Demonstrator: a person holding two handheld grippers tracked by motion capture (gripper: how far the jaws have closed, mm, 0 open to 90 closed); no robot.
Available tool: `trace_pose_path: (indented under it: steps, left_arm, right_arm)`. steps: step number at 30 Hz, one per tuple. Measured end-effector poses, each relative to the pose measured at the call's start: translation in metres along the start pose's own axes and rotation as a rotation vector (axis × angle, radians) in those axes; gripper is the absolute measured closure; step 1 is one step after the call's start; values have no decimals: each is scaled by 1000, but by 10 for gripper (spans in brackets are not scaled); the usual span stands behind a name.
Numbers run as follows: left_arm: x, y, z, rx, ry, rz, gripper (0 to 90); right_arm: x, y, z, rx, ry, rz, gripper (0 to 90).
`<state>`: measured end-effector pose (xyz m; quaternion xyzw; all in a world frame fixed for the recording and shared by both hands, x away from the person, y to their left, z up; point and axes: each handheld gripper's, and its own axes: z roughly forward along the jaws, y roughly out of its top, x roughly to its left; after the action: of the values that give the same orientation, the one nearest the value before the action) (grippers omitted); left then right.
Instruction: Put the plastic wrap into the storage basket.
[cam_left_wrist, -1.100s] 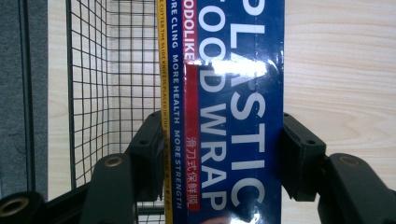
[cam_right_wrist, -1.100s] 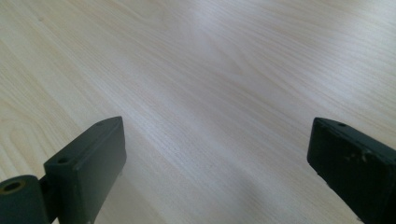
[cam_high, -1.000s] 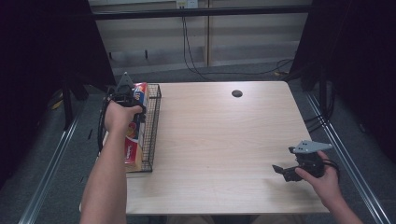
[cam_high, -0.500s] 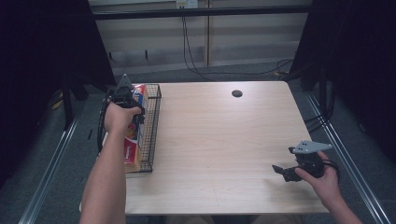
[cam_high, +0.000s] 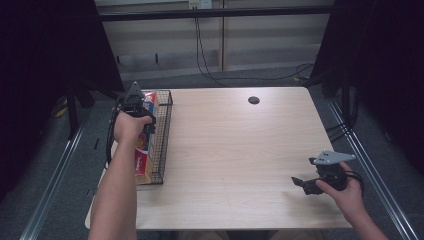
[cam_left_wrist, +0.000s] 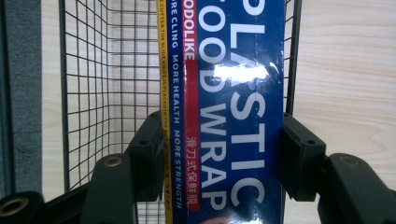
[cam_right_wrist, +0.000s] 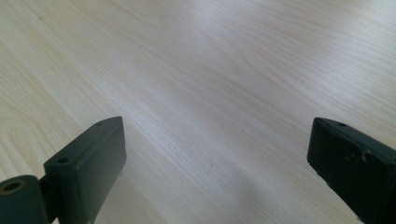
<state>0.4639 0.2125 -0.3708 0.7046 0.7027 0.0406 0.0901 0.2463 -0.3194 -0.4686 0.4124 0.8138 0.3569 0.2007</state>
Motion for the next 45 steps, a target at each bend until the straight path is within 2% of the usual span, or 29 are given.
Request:
trace_pose_path:
  steps: [4,6,10,14,20,21,27,28,29,30,35,36,37,41,45]
  left_arm:
    - [0,1,3,0,-4,-6,431]
    - [1,1,4,2,1,3,430]
    - [0,2,6,2,-6,-9,430]
    - [1,2,7,7,-2,-1,430]
    - [2,3,12,11,-7,-14,429]
    - [2,3,12,16,-7,-5,429]
    - [2,3,17,15,-4,-23,428]
    - [3,3,18,20,-3,-10,428]
    - [2,3,20,14,-4,-27,428]
    - [3,4,20,19,0,-17,427]
    - [4,5,25,28,-5,-33,426]
    - [5,5,26,33,1,-16,427]
    - [4,5,27,28,-3,-31,426]
    - [3,4,30,23,9,-26,424]
    - [4,4,30,26,0,-30,422]
  right_arm:
    - [0,0,0,-1,3,-3,45]
    - [0,0,1,-1,4,-4,45]
    - [0,0,1,0,3,-6,45]
    - [1,0,2,1,5,-10,45]
    - [1,0,2,2,6,-10,45]
    - [1,0,2,2,6,-9,45]
    - [1,0,2,7,8,-7,45]
    - [2,0,2,6,9,-7,45]
    - [2,0,2,7,7,-5,45]
    - [2,0,2,7,9,-5,45]
    - [2,0,1,8,7,-9,45]
    - [2,0,1,8,7,-8,45]
    - [2,0,1,7,7,-13,45]
    - [3,0,2,11,4,-10,45]
    - [3,0,2,11,4,-9,45]
